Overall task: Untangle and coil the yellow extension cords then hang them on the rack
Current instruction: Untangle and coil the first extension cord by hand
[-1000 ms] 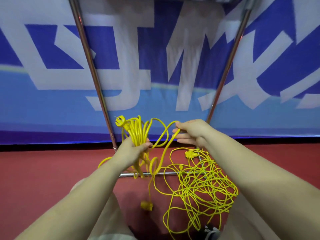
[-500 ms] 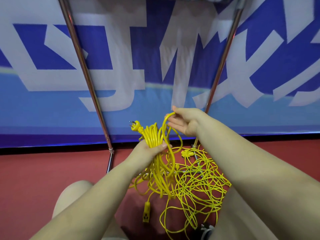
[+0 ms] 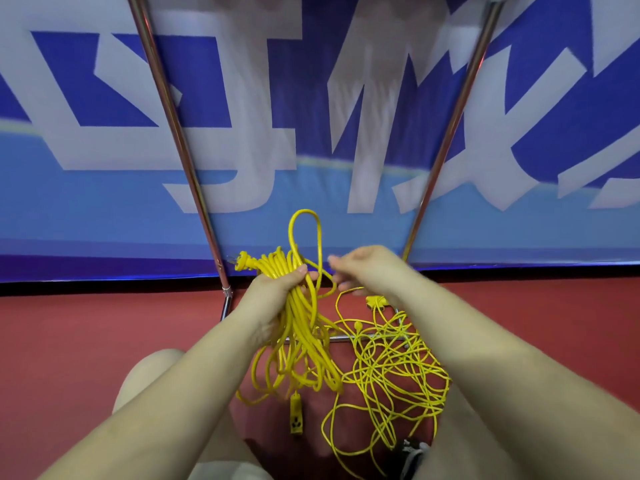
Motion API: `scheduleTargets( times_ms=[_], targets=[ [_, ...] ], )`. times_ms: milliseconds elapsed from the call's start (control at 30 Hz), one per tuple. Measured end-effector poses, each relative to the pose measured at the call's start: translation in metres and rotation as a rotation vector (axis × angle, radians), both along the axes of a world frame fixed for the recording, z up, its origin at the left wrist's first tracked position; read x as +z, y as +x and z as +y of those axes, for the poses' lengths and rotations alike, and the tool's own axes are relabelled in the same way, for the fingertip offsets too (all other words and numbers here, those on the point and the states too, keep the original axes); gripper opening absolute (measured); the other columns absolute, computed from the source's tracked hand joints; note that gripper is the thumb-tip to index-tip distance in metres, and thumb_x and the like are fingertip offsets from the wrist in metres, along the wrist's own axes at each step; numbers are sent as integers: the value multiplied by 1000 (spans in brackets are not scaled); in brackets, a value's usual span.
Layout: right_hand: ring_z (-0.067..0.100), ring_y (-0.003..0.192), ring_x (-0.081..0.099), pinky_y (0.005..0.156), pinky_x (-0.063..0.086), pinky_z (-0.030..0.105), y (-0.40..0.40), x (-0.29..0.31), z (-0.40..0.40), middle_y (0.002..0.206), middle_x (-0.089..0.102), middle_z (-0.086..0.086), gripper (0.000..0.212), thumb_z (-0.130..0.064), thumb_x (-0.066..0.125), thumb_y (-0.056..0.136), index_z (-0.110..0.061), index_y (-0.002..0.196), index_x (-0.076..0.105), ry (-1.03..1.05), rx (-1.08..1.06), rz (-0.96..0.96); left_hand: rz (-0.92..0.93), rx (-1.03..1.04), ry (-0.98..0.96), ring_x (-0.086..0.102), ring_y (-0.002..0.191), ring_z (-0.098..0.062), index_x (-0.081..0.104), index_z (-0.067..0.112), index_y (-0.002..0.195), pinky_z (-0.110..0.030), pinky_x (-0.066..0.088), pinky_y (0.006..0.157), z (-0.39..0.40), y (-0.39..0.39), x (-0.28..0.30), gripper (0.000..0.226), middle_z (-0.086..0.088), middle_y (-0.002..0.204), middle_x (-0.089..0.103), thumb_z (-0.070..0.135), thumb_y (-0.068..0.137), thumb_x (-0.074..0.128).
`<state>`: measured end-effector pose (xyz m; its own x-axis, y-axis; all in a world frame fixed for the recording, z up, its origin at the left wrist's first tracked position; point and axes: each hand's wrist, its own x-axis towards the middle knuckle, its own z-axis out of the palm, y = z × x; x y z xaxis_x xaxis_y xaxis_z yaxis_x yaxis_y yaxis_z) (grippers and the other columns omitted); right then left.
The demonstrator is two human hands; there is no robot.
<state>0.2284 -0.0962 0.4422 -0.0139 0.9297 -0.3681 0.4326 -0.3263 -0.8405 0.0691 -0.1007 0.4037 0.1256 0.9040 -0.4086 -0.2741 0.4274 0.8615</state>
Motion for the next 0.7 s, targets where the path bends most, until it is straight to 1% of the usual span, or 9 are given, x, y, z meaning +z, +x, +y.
scheduleTargets(
  times_ms=[67, 167, 233, 333, 400, 500, 567, 633, 700],
  targets=[
    [6, 56, 51, 56, 39, 22, -7, -22, -14, 64, 59, -5, 29, -42, 67, 81, -13, 78, 67, 105, 66, -167, -47, 20, -20, 58, 43, -16, 73, 5, 69, -26, 51, 45, 0, -1, -2, 30, -7, 55, 63, 18, 91, 57],
    [1, 54, 51, 58, 41, 18, -21, -46, -30, 60, 58, -9, 15, -30, 73, 78, -17, 75, 65, 182, 58, -33, -71, 33, -38, 61, 44, -15, 67, 1, 82, -25, 52, 44, -2, 1, -3, 24, -4, 53, 64, 17, 94, 54],
    [3, 55, 52, 59, 43, 18, -29, -56, -34, 63, 57, -7, 13, -24, 72, 80, -19, 76, 60, 238, 21, 20, -62, 41, -18, 60, 44, -14, 69, 2, 77, -24, 52, 43, -2, 1, -4, 28, -6, 54, 63, 16, 95, 52],
    [4, 61, 50, 64, 44, 22, -30, -59, -35, 70, 55, -9, 12, -25, 62, 88, -25, 79, 53, 348, 5, -71, -55, 51, 39, 61, 47, -13, 74, 10, 61, -26, 54, 48, 1, -2, -7, 41, -9, 65, 63, 14, 95, 52],
    [4, 60, 50, 64, 44, 24, -24, -57, -34, 71, 58, -9, 13, -27, 55, 92, -26, 79, 51, 386, 47, -67, -59, 66, 63, 65, 52, -13, 74, 12, 55, -27, 55, 52, 3, -3, -8, 45, -7, 67, 69, 10, 94, 52],
    [13, 57, 51, 59, 46, 31, -15, -54, -31, 61, 52, -6, 16, -26, 49, 95, -22, 80, 49, 338, 170, -31, -7, 85, 70, 66, 62, -18, 71, 10, 66, -32, 54, 62, 4, -4, -9, 30, -5, 71, 72, 9, 92, 56],
    [16, 58, 48, 58, 44, 30, -8, -56, -28, 59, 47, -3, 21, -27, 46, 96, -21, 76, 49, 296, 254, -42, 22, 105, 53, 63, 66, -21, 71, 8, 67, -35, 52, 67, 6, -5, -11, 26, -6, 71, 72, 11, 90, 58],
    [12, 55, 48, 60, 41, 27, 1, -59, -29, 60, 53, -4, 28, -29, 42, 98, -19, 73, 49, 240, 335, -56, 41, 119, 47, 60, 66, -22, 73, 9, 59, -36, 49, 67, 8, -6, -10, 33, -6, 69, 71, 12, 89, 60],
    [1, 47, 42, 53, 35, 21, 10, -62, -32, 59, 58, -13, 32, -33, 38, 99, -15, 77, 52, 187, 397, -151, 42, 129, 52, 60, 61, -20, 73, 8, 62, -34, 48, 65, 11, -6, -8, 31, -5, 62, 69, 14, 89, 61]
  ],
)
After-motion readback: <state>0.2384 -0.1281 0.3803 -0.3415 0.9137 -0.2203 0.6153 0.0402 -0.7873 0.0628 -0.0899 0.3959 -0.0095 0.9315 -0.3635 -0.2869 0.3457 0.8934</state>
